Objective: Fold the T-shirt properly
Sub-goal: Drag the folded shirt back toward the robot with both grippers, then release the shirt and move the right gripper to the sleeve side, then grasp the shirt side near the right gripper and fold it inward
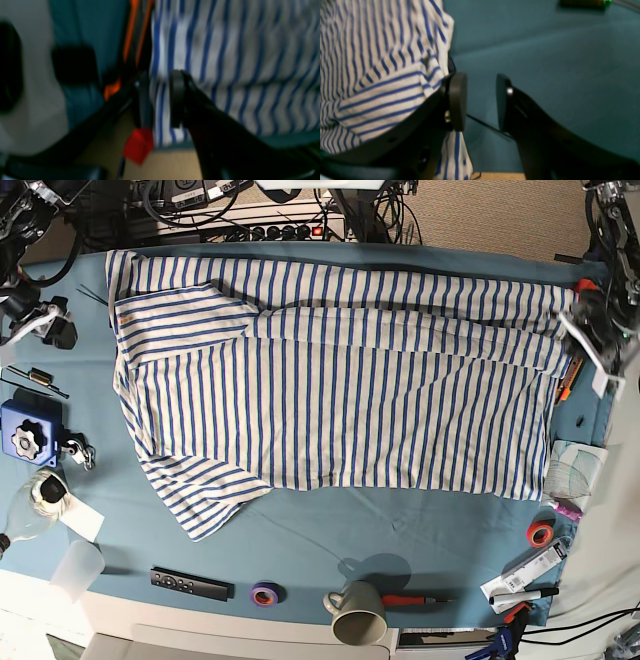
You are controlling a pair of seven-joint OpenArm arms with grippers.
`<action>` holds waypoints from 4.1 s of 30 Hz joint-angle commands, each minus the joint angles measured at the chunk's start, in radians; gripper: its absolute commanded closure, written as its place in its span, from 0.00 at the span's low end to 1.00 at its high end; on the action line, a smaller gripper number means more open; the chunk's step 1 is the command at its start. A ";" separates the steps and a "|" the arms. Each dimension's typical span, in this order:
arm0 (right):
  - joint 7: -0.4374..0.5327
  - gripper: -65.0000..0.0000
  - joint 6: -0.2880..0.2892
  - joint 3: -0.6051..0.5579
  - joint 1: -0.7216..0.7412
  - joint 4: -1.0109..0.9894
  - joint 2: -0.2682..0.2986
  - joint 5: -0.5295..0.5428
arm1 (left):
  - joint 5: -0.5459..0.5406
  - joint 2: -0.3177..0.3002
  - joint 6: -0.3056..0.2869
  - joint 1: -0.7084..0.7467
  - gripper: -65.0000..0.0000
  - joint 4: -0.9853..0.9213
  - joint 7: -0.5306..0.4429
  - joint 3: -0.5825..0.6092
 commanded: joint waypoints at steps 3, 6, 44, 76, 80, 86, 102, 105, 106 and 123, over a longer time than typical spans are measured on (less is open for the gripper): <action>0.023 0.69 0.000 0.007 0.050 0.018 0.027 0.022 | -0.004 -0.019 -0.004 -0.058 0.74 0.016 -0.051 -0.008; 0.023 0.69 0.002 0.007 0.092 0.018 0.027 0.018 | -0.004 -0.018 -0.007 -0.108 0.63 0.016 -0.086 -0.006; 0.424 0.55 -0.137 -0.700 0.734 -0.681 0.025 -0.647 | 0.045 0.042 -0.006 -0.159 0.50 -0.034 -0.087 0.103; 0.092 1.00 -0.073 -0.700 0.733 -0.605 0.028 -0.338 | 0.045 0.042 -0.003 -0.159 0.50 -0.034 -0.098 0.103; -0.006 1.00 -0.107 -0.700 0.732 -0.483 0.028 -0.330 | 0.045 0.042 -0.003 -0.159 0.50 -0.034 -0.099 0.103; -0.030 1.00 -0.114 -0.700 0.656 -0.318 0.028 -0.371 | 0.045 0.042 -0.003 -0.159 0.50 -0.034 -0.098 0.103; -0.017 1.00 -0.050 -0.700 0.256 0.044 0.027 -0.296 | 0.045 0.042 -0.003 -0.159 0.50 -0.034 -0.106 0.103; -0.024 1.00 -0.049 -0.700 0.245 0.041 0.027 -0.312 | 0.045 0.042 -0.003 -0.159 0.50 -0.034 -0.106 0.103; -0.024 1.00 -0.050 -0.700 0.244 0.041 0.027 -0.310 | 0.045 0.042 -0.003 -0.159 0.50 -0.034 -0.106 0.103; -0.039 0.64 -0.053 -0.592 0.246 0.074 0.027 -0.175 | 0.045 0.042 -0.003 -0.159 0.50 -0.034 -0.106 0.103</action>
